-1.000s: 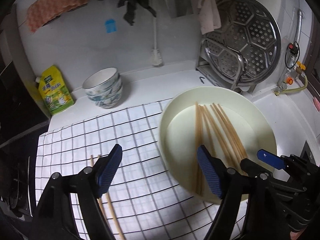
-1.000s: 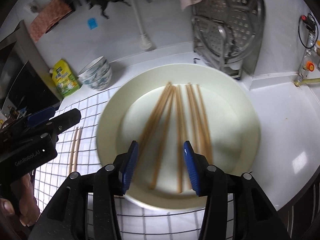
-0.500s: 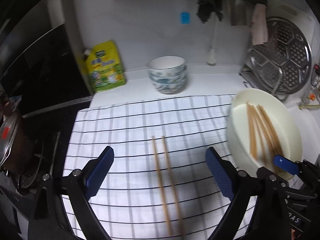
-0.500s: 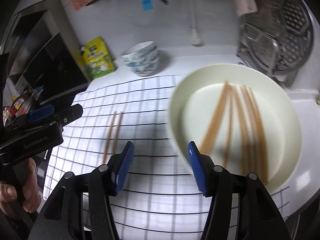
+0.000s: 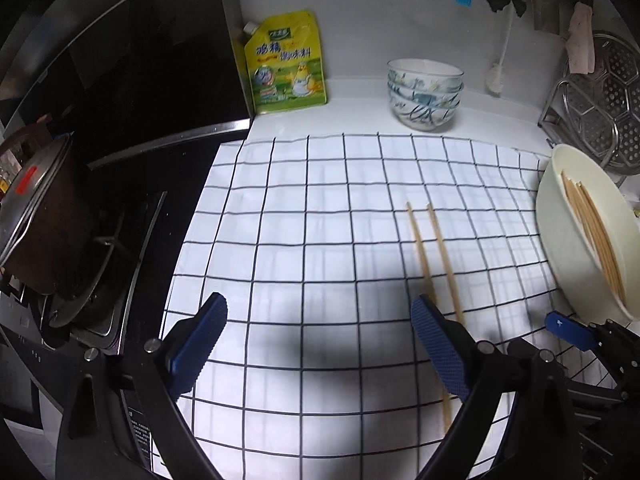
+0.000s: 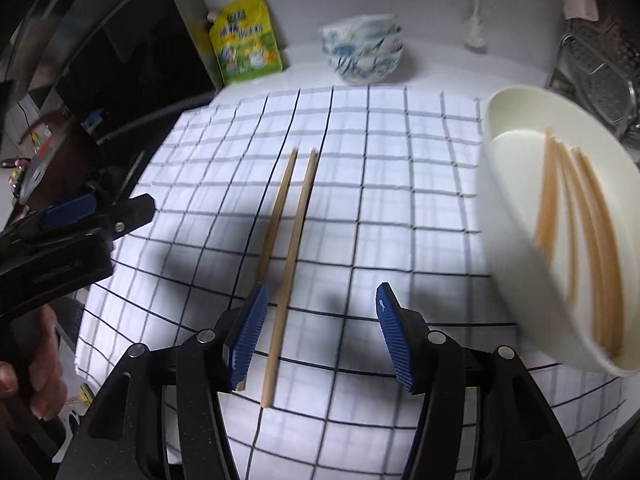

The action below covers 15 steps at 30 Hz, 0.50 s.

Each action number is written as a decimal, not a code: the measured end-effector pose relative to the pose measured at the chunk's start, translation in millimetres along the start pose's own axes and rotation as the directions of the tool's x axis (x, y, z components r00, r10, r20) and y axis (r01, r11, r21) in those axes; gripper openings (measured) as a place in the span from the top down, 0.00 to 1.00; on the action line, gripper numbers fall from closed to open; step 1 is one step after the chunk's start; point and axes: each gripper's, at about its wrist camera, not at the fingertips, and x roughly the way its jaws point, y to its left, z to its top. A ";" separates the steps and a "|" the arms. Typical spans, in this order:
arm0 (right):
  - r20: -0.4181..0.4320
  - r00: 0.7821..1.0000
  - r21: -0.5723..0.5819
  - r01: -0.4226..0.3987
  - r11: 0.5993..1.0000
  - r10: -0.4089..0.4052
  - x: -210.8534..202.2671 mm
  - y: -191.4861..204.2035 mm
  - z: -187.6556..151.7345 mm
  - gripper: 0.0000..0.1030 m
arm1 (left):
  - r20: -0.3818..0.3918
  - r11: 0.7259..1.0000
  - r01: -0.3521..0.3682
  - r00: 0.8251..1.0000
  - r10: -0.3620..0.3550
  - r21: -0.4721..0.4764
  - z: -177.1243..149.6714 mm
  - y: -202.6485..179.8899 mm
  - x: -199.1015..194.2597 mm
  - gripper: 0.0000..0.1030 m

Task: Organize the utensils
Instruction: 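Move both open tools back to the last two chopsticks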

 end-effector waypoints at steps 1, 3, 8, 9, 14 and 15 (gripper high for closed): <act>-0.011 1.000 0.001 0.004 1.000 -0.004 7.5 2.2 -0.9 0.47 | -0.005 1.000 -0.001 1.000 0.001 0.001 -1.8 1.9 2.7 0.11; -0.022 1.000 0.001 0.017 1.000 -0.017 17.7 7.0 -4.2 0.47 | -0.019 1.000 0.004 1.000 -0.004 0.001 -6.3 5.8 8.7 0.11; -0.021 0.997 -0.017 0.073 0.997 -0.074 30.6 15.0 -10.4 0.47 | -0.040 1.000 0.019 0.999 -0.019 0.007 -12.8 9.4 17.5 0.11; -0.022 0.996 -0.024 0.090 0.996 -0.090 33.3 16.7 -11.9 0.47 | -0.043 1.000 0.021 0.999 -0.020 0.010 -12.9 9.6 18.7 0.11; -0.032 0.993 -0.037 0.114 0.993 -0.115 42.4 21.7 -16.5 0.48 | -0.053 0.999 0.027 0.998 -0.025 0.024 -16.3 8.3 24.1 0.11; -0.032 0.992 -0.045 0.122 0.991 -0.124 44.2 23.4 -16.7 0.48 | -0.056 0.999 0.028 0.998 -0.026 0.026 -16.7 7.6 25.1 0.11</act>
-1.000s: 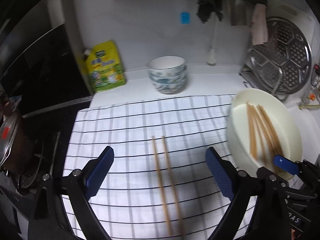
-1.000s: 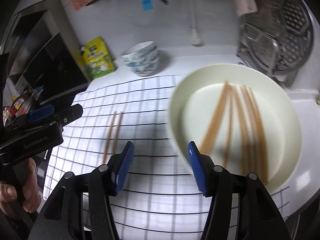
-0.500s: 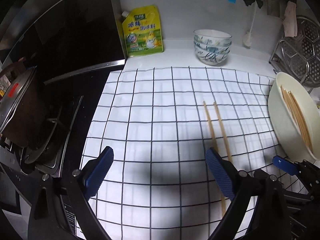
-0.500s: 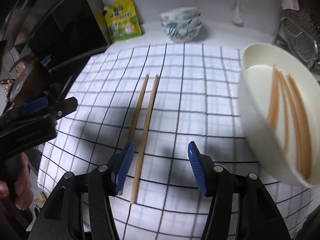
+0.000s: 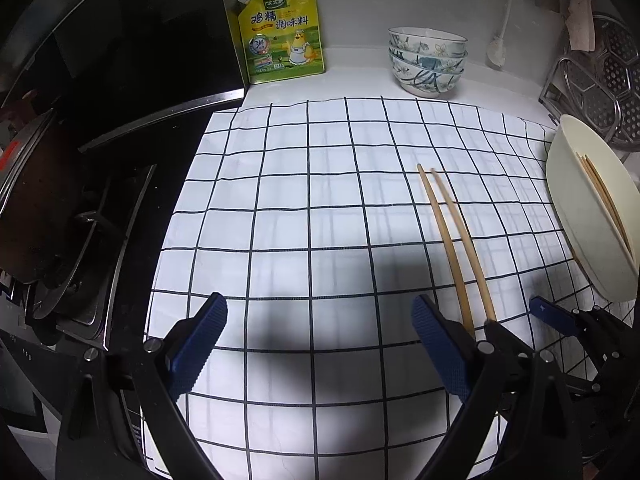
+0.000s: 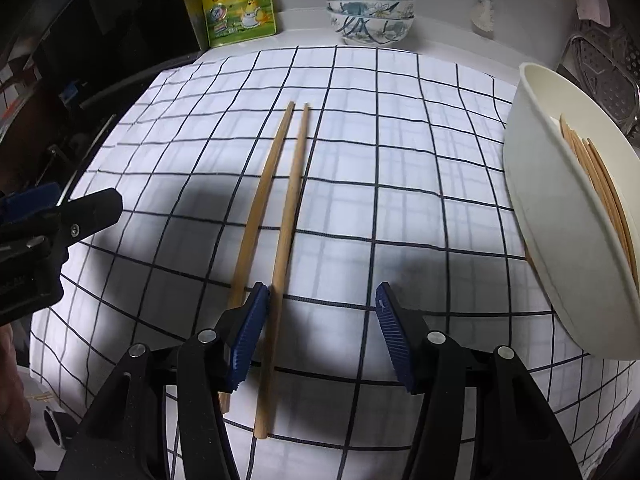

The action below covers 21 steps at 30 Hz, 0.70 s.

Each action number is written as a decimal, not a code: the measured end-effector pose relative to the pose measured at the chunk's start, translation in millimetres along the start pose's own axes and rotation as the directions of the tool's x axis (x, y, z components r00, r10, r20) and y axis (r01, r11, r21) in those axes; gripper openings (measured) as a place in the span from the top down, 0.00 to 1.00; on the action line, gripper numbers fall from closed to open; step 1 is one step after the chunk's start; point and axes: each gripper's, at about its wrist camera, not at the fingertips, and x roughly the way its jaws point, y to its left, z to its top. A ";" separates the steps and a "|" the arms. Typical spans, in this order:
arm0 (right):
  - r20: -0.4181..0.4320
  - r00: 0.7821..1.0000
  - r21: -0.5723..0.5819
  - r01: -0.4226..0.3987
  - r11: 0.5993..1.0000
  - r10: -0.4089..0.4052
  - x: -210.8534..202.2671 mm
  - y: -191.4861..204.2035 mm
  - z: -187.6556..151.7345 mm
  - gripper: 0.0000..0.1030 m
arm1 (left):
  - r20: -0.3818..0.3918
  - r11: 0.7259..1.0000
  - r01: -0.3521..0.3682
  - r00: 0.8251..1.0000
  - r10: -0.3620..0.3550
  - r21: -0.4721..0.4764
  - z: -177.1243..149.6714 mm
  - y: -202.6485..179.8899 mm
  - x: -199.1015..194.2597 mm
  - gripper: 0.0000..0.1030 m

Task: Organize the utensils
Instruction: 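Move both open tools back to the last two chopsticks, then close the right tool on one chopstick while the left tool grasps the other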

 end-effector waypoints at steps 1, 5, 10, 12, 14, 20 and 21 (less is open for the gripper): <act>0.004 1.000 -0.011 0.011 1.000 -0.011 1.1 2.1 -0.3 0.52 | -0.003 1.000 0.001 1.000 -0.001 0.002 -0.1 -0.9 1.1 0.11; 0.018 1.000 -0.043 0.025 0.999 -0.024 0.0 4.5 0.3 0.88 | -0.011 1.000 0.011 1.000 -0.011 0.007 -0.3 -7.1 6.5 0.11; 0.013 1.000 -0.022 0.028 0.999 -0.028 -2.5 -10.8 -0.9 0.94 | -0.025 0.999 0.033 0.999 -0.033 0.013 1.0 -21.2 15.7 0.11; 0.009 0.999 -0.004 0.031 1.000 -0.031 -4.1 -19.2 -2.9 0.94 | -0.028 0.999 0.039 0.999 -0.038 0.020 2.0 -30.5 20.6 0.11; 0.004 0.999 0.009 0.035 0.999 -0.035 -6.9 -27.6 -6.8 0.94 | -0.033 0.999 0.047 0.998 -0.046 0.024 2.5 -39.0 25.7 0.11; -0.001 1.000 0.048 0.029 0.998 -0.029 -15.1 -48.9 -19.5 0.94 | -0.038 0.998 0.030 0.999 -0.028 0.054 1.4 -62.2 39.7 0.11; 0.001 1.000 0.052 0.021 0.998 -0.021 -16.0 -51.5 -20.3 0.94 | -0.040 0.998 0.025 0.999 -0.023 0.058 0.9 -65.4 42.2 0.11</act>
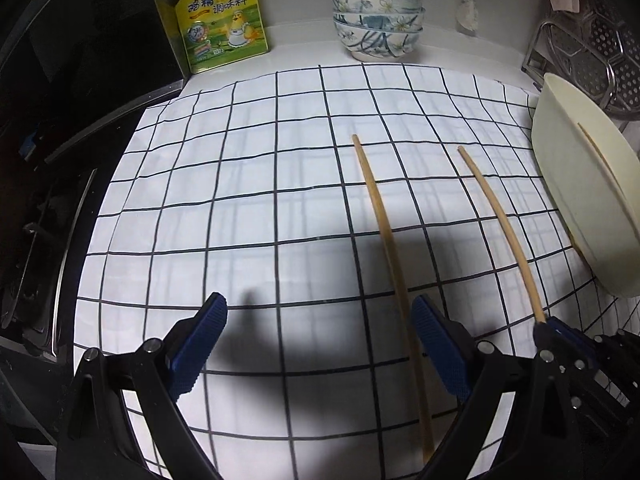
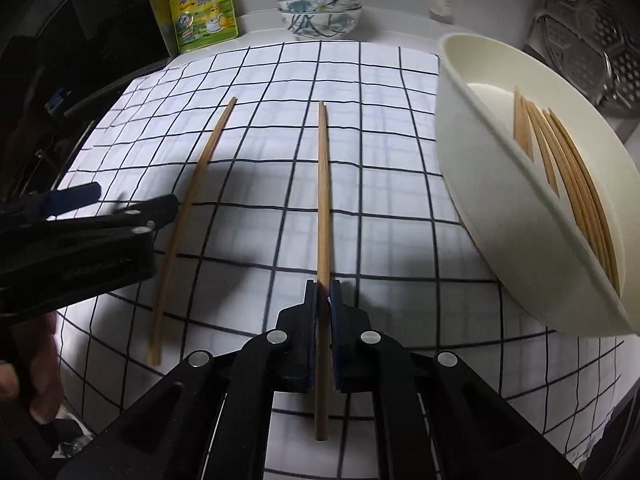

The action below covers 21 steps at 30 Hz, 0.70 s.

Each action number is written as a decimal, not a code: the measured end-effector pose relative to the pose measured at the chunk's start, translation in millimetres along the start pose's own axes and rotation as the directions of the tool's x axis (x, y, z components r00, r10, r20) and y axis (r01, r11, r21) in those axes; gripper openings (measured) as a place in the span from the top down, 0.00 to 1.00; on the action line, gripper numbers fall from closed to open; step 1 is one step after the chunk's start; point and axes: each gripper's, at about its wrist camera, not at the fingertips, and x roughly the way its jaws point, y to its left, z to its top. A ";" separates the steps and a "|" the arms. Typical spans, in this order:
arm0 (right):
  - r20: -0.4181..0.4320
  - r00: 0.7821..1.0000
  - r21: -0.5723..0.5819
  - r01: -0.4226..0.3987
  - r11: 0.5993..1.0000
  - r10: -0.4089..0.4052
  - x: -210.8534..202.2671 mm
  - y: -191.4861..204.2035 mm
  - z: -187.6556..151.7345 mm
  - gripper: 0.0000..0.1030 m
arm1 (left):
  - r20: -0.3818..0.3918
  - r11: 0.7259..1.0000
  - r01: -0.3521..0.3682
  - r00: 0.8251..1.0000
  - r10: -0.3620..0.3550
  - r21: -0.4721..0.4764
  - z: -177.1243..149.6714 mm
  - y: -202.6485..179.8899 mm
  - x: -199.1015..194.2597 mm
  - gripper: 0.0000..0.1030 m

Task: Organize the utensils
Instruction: 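Close the right tool on one chopstick while the left tool grasps the other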

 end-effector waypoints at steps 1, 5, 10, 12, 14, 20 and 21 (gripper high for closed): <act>0.002 1.000 -0.001 -0.003 1.000 0.003 -0.6 -1.3 0.1 0.94 | -0.001 1.000 -0.003 1.000 0.003 0.001 0.0 -1.5 1.6 0.11; 0.020 1.000 -0.008 -0.002 1.000 0.002 -3.1 -3.8 3.7 0.78 | -0.006 1.000 -0.005 1.000 0.005 -0.010 -1.0 -3.6 7.1 0.11; 0.023 1.000 -0.017 0.011 1.000 -0.011 4.9 -6.5 12.2 0.76 | 0.000 1.000 -0.007 1.000 0.007 -0.025 -0.8 -6.5 9.4 0.12; 0.028 0.999 -0.025 0.017 1.000 -0.016 8.6 -6.4 13.9 0.76 | -0.002 0.999 0.016 1.000 -0.016 -0.050 -1.5 -4.6 9.8 0.17; 0.033 0.999 -0.049 0.030 0.998 -0.028 10.6 -3.2 15.3 0.76 | 0.005 0.998 0.029 1.000 -0.029 -0.062 -3.2 -3.6 8.7 0.23; 0.045 0.998 -0.138 0.037 0.990 -0.032 11.7 11.2 14.1 0.94 | 0.014 0.997 0.081 0.997 -0.081 0.001 -3.6 -19.8 -1.0 0.90; 0.045 0.998 -0.143 0.037 0.989 -0.031 11.8 12.1 14.1 0.94 | 0.008 0.996 0.088 0.996 -0.088 -0.001 -3.1 -19.9 -0.9 0.93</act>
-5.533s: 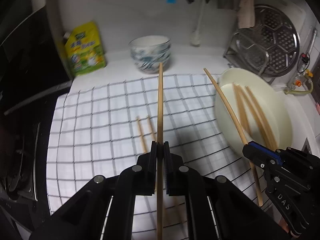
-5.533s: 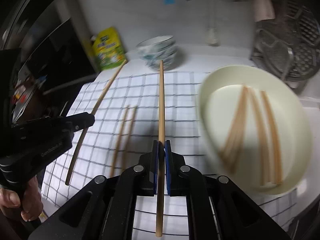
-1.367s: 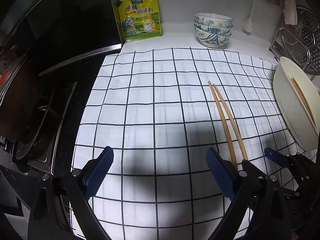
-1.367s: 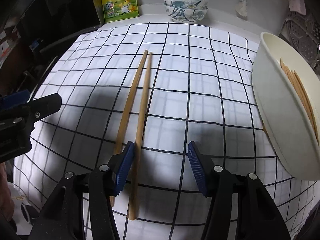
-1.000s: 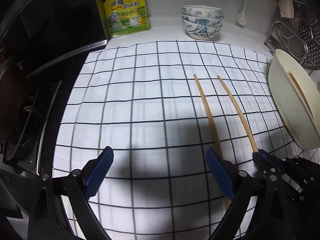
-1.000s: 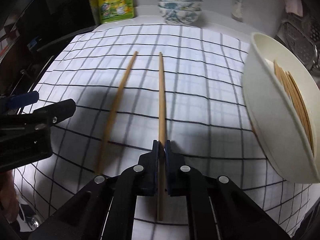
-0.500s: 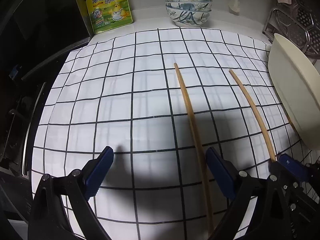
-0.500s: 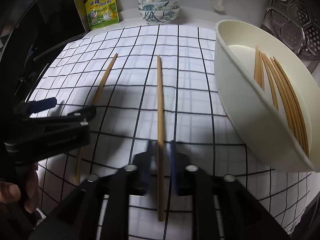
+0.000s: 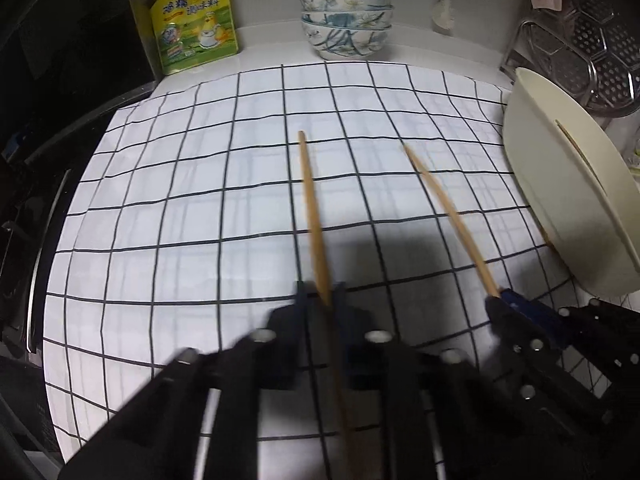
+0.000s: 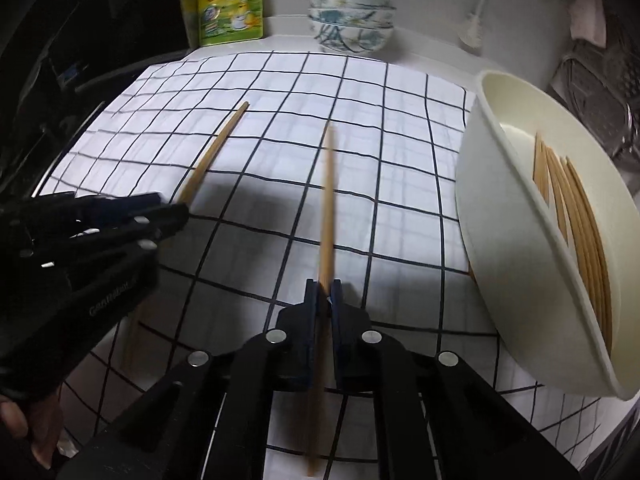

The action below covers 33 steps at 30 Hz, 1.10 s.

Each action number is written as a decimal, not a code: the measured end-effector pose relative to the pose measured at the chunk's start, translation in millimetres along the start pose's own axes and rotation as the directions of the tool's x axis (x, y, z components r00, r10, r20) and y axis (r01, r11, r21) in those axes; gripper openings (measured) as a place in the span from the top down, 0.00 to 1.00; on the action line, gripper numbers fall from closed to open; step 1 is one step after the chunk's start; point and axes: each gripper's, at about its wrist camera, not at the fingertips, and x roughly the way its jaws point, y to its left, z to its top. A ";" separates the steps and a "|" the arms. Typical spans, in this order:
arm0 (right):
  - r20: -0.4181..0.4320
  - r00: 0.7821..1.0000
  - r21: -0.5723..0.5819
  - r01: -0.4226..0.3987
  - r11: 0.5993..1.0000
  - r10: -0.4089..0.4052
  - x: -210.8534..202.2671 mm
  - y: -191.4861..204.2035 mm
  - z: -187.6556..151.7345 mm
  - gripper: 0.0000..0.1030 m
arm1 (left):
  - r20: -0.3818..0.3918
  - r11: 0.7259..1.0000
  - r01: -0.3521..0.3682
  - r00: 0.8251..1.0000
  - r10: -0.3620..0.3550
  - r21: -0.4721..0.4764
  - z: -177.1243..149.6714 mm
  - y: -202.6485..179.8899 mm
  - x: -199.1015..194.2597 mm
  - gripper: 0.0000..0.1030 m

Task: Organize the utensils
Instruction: 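Close the right tool on one chopstick while the left tool grasps the other, then carry the last chopsticks with both tools over the cream basin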

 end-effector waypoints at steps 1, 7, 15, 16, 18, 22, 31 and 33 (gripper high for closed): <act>-0.001 1.000 0.008 -0.013 1.000 0.013 0.0 -1.6 0.3 0.94 | -0.010 1.000 0.012 1.000 -0.012 -0.013 0.5 1.7 -0.3 0.93; -0.001 0.996 0.086 -0.084 0.993 0.085 -10.5 -12.2 -0.5 0.94 | -0.036 0.998 0.026 0.999 -0.028 -0.063 -1.6 13.4 -10.0 0.93; 0.101 0.982 0.087 -0.166 0.982 0.157 -64.3 -15.7 11.4 0.94 | 0.049 0.997 -0.015 0.999 0.019 -0.073 13.8 13.3 -64.4 0.93; 0.114 0.980 0.088 -0.173 0.981 0.163 -69.5 -19.2 13.2 0.94 | 0.060 0.997 -0.016 0.998 0.020 -0.072 17.3 11.5 -69.7 0.93; 0.148 0.974 0.096 -0.187 0.978 0.171 -84.1 -30.8 16.7 0.94 | 0.093 0.998 -0.010 0.996 0.016 -0.069 27.0 2.6 -83.2 0.93; 0.205 0.969 0.131 -0.169 0.977 0.140 -107.2 -64.6 18.7 0.94 | 0.158 0.999 0.011 0.987 -0.006 -0.033 46.0 -26.8 -102.2 0.93; 0.224 0.974 0.290 -0.039 0.956 -0.029 -118.0 -176.3 8.2 0.94 | 0.236 0.988 0.119 0.962 -0.140 0.101 90.5 -135.6 -101.0 0.93; 0.216 0.975 0.313 -0.016 0.950 -0.054 -115.3 -193.3 4.6 0.94 | 0.235 0.984 0.131 0.959 -0.158 0.124 97.9 -157.2 -93.4 0.93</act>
